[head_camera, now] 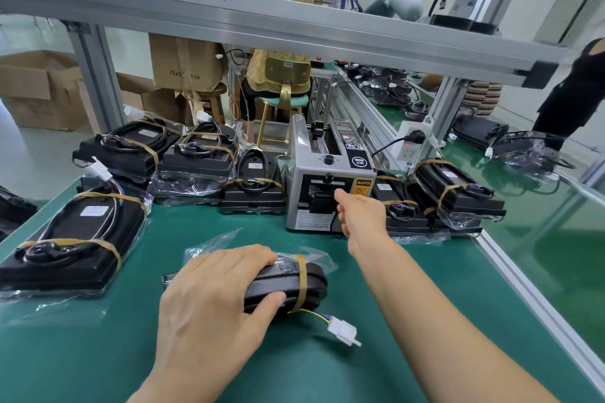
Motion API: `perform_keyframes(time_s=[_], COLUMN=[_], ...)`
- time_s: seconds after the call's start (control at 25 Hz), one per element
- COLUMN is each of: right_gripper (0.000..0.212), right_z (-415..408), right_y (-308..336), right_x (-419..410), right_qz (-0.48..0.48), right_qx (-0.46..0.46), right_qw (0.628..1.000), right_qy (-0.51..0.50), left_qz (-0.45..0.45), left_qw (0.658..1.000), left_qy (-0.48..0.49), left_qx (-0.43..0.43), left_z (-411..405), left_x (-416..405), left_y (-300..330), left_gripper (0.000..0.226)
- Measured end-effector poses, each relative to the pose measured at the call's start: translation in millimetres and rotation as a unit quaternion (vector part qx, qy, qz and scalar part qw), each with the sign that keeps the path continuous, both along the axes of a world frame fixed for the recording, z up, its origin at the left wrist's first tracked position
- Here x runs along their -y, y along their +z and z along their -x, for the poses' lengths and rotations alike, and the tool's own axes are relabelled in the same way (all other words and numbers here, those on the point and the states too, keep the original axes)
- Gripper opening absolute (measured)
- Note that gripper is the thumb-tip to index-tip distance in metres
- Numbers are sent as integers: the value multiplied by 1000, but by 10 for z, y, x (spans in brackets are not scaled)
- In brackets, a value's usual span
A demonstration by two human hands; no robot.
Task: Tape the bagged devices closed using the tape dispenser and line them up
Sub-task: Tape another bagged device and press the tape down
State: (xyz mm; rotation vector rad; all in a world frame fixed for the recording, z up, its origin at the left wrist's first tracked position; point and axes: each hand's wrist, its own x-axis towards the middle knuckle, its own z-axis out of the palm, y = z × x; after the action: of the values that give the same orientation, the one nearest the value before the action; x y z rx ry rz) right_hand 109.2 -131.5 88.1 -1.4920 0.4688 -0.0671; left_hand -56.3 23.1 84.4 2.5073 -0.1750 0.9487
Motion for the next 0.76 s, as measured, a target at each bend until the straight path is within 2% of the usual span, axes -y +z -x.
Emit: perform_keyframes(time_s=[0.32, 0.44, 0.6, 0.76], right_gripper=[20, 15, 25, 17], right_z=[-103, 159, 802, 1242], right_y=[21, 133, 134, -58], right_x=[-103, -109, -54, -102], right_qz=[6, -23, 30, 75], right_qx=[-16, 1, 110, 188], right_qw=[999, 999, 981, 967], right_qy=[-35, 32, 156, 155], left_qz=[13, 12, 10, 14], left_qw=[1000, 1000, 1000, 1000], left_qy=[5, 12, 19, 25], left_qx=[4, 5, 5, -1], left_z=[-15, -24, -43, -25], left_x=[12, 25, 35, 52], left_y=[-19, -10, -2, 6], left_gripper=[37, 33, 30, 30])
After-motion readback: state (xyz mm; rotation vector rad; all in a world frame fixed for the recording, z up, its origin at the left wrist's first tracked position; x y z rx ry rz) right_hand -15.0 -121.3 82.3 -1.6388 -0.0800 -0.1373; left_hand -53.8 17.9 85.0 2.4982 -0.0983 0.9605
